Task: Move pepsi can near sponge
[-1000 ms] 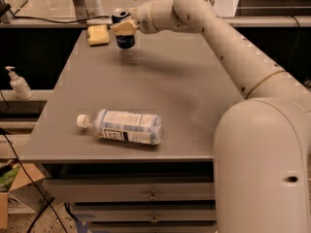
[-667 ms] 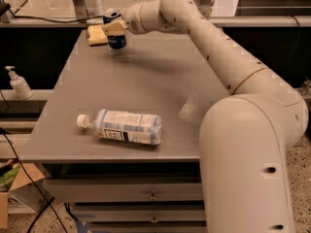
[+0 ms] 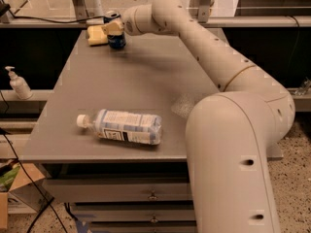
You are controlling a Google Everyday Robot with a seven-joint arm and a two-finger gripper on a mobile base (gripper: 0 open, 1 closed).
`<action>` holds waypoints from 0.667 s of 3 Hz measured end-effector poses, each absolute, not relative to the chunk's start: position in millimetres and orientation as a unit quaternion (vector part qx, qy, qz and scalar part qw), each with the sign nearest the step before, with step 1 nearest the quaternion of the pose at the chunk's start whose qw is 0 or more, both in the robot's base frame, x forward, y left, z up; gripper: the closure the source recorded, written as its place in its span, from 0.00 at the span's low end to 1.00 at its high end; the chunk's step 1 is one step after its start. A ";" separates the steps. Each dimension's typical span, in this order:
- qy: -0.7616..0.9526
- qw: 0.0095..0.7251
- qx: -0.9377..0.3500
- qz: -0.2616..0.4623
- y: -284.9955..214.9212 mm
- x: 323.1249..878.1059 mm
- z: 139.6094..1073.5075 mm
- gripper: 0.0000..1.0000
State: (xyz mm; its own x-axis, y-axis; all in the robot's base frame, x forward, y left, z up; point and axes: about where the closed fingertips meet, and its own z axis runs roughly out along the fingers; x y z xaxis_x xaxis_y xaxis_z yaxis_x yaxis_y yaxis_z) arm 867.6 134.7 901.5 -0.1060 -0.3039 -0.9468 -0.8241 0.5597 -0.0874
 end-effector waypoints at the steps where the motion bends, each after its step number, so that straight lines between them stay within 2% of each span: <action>1: 0.716 0.536 -0.375 0.242 125.6 880.9 897.1 0.13; 2: 0.717 0.535 -0.375 0.244 128.3 880.6 895.3 0.00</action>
Offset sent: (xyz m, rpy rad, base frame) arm 0.0122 -0.0083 -0.0040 0.0200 0.0222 -0.0458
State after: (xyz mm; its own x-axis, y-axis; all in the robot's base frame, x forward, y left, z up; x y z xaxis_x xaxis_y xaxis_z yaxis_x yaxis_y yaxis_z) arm 880.6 128.3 895.3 -0.1461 -0.2771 -0.9497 -0.7986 0.5996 -0.0521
